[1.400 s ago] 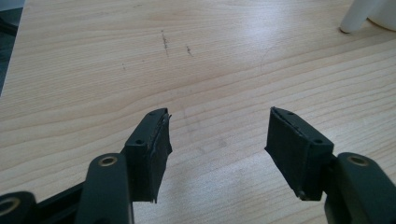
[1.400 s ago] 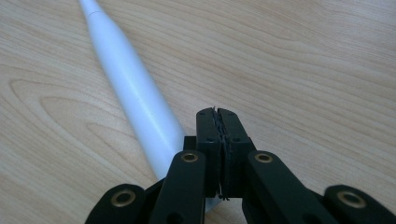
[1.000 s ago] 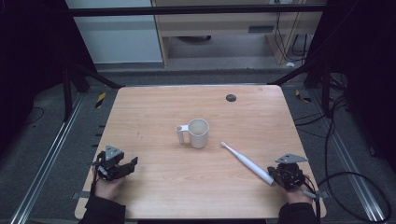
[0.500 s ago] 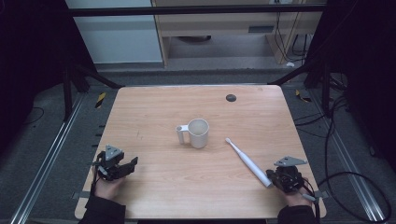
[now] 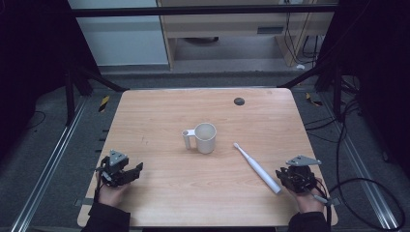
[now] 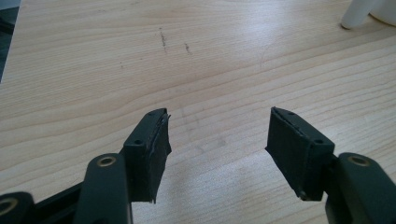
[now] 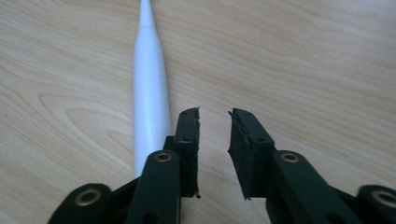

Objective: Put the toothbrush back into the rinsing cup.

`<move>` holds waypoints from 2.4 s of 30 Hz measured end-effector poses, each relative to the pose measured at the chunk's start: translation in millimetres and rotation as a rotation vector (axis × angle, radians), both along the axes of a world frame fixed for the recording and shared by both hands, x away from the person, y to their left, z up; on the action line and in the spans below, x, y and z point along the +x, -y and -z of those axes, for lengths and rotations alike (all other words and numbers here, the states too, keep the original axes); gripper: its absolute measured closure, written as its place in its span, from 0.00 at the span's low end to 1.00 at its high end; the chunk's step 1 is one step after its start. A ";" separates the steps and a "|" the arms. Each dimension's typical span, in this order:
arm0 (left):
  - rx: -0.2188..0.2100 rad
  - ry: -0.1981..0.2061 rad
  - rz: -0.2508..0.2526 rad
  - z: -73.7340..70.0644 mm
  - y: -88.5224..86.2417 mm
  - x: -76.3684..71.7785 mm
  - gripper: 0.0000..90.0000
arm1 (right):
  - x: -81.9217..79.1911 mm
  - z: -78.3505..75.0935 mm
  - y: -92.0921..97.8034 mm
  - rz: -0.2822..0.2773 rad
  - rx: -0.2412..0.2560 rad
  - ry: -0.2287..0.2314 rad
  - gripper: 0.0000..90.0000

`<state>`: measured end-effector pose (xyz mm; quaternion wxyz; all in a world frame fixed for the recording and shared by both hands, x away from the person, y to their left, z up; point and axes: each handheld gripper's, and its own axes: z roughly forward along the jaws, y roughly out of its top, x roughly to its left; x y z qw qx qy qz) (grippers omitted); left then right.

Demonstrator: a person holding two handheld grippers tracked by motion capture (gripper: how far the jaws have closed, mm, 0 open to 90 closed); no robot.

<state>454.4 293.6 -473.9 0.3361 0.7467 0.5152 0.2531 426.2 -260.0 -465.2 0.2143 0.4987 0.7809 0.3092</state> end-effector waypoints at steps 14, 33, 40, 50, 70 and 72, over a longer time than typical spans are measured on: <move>0.005 -0.010 0.006 1.3 1.2 1.1 0.42 | 17.7 -23.3 -22.6 -0.025 0.021 0.006 0.61; 0.010 -0.022 0.013 2.4 2.8 1.6 0.42 | 49.1 -36.6 -56.3 -0.101 -0.038 -0.066 0.56; 0.011 -0.025 0.015 2.6 2.9 1.8 0.41 | 60.2 -32.8 -63.0 -0.110 -0.057 -0.119 0.55; 0.012 -0.028 0.016 3.1 3.0 2.1 0.41 | 72.5 -20.4 -67.9 -0.120 -0.090 -0.200 0.56; 0.011 -0.032 0.017 3.5 2.7 2.4 0.41 | 86.0 -2.7 -76.6 -0.147 -0.138 -0.291 0.59; 0.012 -0.033 0.017 3.5 2.6 2.5 0.41 | 86.7 -1.6 -76.9 -0.150 -0.136 -0.299 0.59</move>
